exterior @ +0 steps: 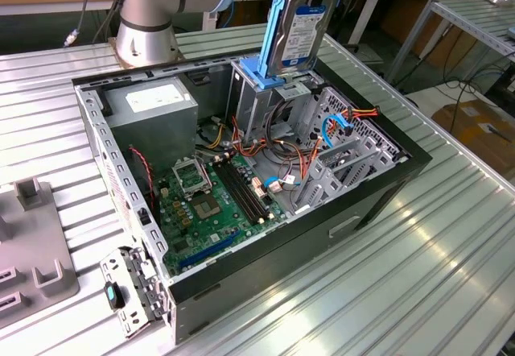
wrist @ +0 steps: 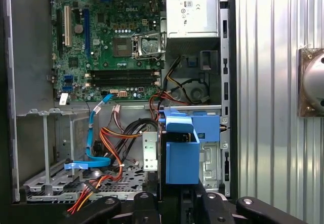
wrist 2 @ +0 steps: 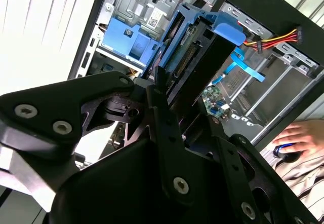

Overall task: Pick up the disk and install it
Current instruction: 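Pick up the disk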

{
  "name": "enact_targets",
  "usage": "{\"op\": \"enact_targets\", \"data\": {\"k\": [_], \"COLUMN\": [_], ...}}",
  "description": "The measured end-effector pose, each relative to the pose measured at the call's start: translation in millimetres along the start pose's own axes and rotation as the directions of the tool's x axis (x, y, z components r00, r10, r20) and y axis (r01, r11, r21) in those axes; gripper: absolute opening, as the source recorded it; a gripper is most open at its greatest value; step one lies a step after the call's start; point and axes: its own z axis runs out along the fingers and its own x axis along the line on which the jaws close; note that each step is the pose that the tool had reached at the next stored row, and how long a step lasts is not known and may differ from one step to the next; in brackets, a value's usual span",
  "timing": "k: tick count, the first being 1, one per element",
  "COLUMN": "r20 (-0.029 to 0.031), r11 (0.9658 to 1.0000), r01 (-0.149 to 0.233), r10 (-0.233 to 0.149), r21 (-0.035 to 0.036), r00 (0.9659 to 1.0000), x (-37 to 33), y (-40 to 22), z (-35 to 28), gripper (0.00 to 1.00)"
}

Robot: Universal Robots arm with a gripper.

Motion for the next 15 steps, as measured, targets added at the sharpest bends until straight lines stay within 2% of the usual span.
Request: {"op": "enact_targets", "data": {"k": [6, 15], "r20": [0.0002, 0.0001], "r11": [1.0, 1.0], "r01": [0.0, 0.0], "r10": [0.0, 0.0], "r21": [0.0, 0.0], "r00": [1.0, 1.0], "x": [5.3, 17.5], "y": [-0.1, -0.3], "z": [0.2, 0.3], "gripper": [0.35, 0.35]}}
